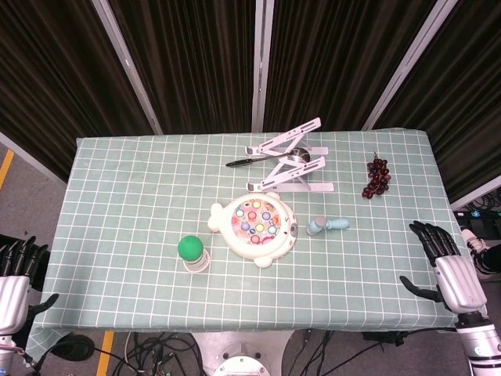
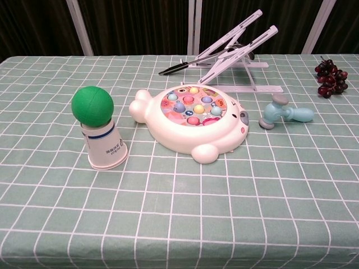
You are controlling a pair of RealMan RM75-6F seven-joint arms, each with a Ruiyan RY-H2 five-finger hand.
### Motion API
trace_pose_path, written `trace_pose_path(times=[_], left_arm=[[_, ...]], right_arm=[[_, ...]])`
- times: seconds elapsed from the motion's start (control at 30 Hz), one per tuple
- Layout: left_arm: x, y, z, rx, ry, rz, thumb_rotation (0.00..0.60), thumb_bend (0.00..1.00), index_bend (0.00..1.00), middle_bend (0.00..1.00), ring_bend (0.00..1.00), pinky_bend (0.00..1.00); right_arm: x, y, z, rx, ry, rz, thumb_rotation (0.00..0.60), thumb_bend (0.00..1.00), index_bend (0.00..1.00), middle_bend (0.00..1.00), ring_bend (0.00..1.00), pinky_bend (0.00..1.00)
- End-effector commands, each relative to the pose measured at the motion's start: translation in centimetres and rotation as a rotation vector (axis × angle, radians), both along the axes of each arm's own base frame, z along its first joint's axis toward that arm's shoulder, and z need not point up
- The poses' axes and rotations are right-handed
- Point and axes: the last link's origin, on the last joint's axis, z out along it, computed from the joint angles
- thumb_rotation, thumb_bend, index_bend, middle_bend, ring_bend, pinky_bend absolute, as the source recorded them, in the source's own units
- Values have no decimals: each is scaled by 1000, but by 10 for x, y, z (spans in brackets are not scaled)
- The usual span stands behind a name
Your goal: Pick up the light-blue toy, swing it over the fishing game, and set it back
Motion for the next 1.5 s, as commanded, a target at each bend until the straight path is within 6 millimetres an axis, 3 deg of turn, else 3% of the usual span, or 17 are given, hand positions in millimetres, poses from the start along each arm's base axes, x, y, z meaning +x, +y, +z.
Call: trace_pose_path(times=[0.03,0.3,0.77,0.97,1.2,1.5], left_arm=[[-1,0,0,-1,-2,5,600,0,134,40,0,0],[-4,2,-2,-12,-11,16,600,0,135,41,0,0],[-10,7,-4,-25,-19,37,600,0,135,41,0,0],[-12,5,-2,-18,-19,46,600,0,136,41,0,0],[-13,5,-2,-18,-17,48,600,0,136,41,0,0],[-13,4,-1,-16,-16,49,600,0,136,41,0,0]], right_arm=[[4,-14,-5,33,19,4,600,130,24,91,0,23],[17,-74,-33,147,31,1,600,130,188,199,43,139],[43,-154,-100,312,121,-18,600,154,275,282,114,193],[49,-174,-124,346,145,-35,600,174,318,318,151,225],[52,-183,-145,378,175,-38,600,177,354,350,181,239],[54,-188,-156,383,184,-40,600,208,422,400,239,269]])
